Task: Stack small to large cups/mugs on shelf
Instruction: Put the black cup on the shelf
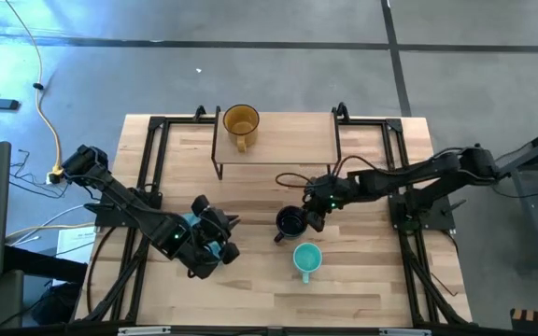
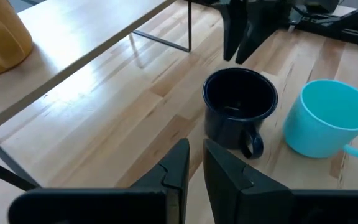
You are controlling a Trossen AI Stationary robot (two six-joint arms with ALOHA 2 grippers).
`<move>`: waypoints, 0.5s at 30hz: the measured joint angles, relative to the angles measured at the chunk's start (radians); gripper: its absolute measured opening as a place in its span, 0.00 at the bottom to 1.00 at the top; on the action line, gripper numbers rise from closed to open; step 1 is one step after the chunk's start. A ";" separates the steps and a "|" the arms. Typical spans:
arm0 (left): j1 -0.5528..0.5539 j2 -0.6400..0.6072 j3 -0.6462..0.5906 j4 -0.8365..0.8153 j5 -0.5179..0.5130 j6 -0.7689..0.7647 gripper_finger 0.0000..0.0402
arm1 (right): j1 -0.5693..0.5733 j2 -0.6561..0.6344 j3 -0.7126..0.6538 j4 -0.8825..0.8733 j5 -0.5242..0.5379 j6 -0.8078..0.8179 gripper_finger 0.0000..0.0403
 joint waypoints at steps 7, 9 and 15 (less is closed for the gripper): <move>-0.008 0.000 0.000 -0.008 0.000 -0.019 0.09 | 0.000 0.047 0.000 0.015 0.030 -0.056 0.24; -0.018 0.000 0.000 -0.017 0.000 -0.028 0.09 | 0.000 0.051 0.000 0.017 0.047 -0.065 0.24; -0.026 0.000 0.000 -0.024 -0.005 -0.044 0.09 | -0.006 0.052 0.000 0.036 0.079 -0.109 0.24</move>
